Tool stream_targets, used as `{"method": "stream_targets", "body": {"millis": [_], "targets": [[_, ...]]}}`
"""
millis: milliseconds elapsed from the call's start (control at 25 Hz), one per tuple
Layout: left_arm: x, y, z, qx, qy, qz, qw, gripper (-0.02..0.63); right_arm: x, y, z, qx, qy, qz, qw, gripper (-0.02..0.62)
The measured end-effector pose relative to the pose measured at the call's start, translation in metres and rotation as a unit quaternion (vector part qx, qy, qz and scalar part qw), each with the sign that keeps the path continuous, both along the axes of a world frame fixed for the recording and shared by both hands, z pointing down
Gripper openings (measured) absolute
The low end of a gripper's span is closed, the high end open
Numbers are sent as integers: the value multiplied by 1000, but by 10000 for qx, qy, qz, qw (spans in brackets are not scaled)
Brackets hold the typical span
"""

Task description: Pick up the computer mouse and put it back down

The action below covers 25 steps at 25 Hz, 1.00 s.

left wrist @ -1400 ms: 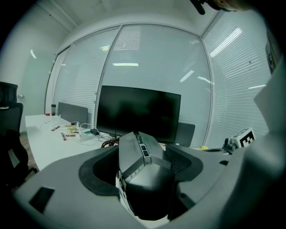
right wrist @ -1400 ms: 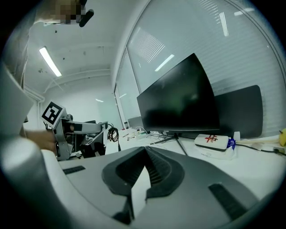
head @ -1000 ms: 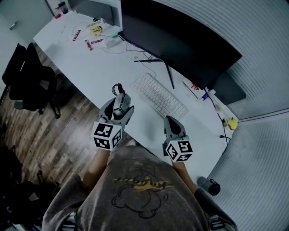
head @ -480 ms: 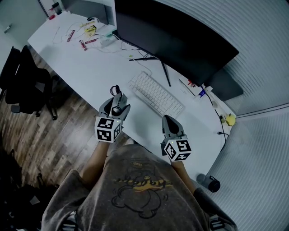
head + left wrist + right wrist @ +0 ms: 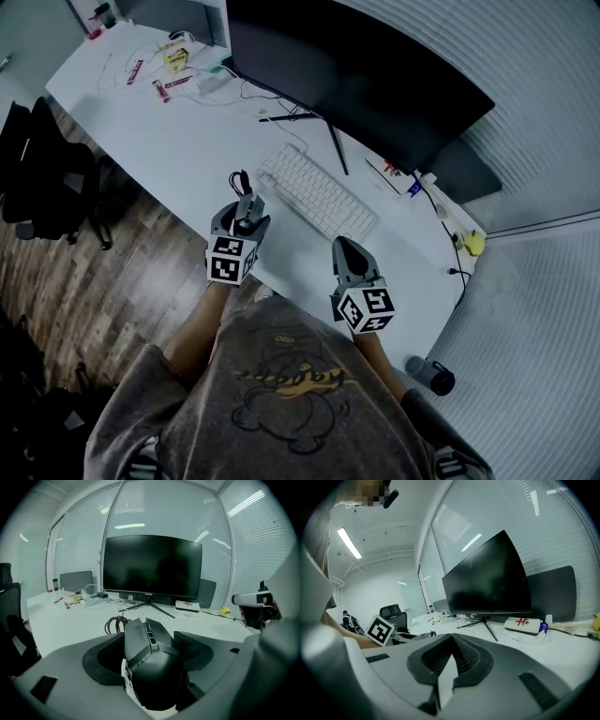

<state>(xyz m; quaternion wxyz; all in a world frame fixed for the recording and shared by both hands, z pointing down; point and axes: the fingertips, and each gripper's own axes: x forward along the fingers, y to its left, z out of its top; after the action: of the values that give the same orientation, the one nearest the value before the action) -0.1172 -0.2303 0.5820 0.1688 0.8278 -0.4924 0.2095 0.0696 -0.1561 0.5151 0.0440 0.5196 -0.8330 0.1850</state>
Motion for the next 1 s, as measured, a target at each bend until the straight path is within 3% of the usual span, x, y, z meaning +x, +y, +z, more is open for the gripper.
{"method": "stream_targets", "body": {"millis": [520, 1000], "targets": [[9, -12, 63, -666, -102, 68, 9977, 334, 7, -2, 6, -173, 79, 122, 9997, 6], [21, -23, 99, -967, -312, 147, 9947, 334, 25, -2, 10, -287, 156, 414, 9986, 6]]}}
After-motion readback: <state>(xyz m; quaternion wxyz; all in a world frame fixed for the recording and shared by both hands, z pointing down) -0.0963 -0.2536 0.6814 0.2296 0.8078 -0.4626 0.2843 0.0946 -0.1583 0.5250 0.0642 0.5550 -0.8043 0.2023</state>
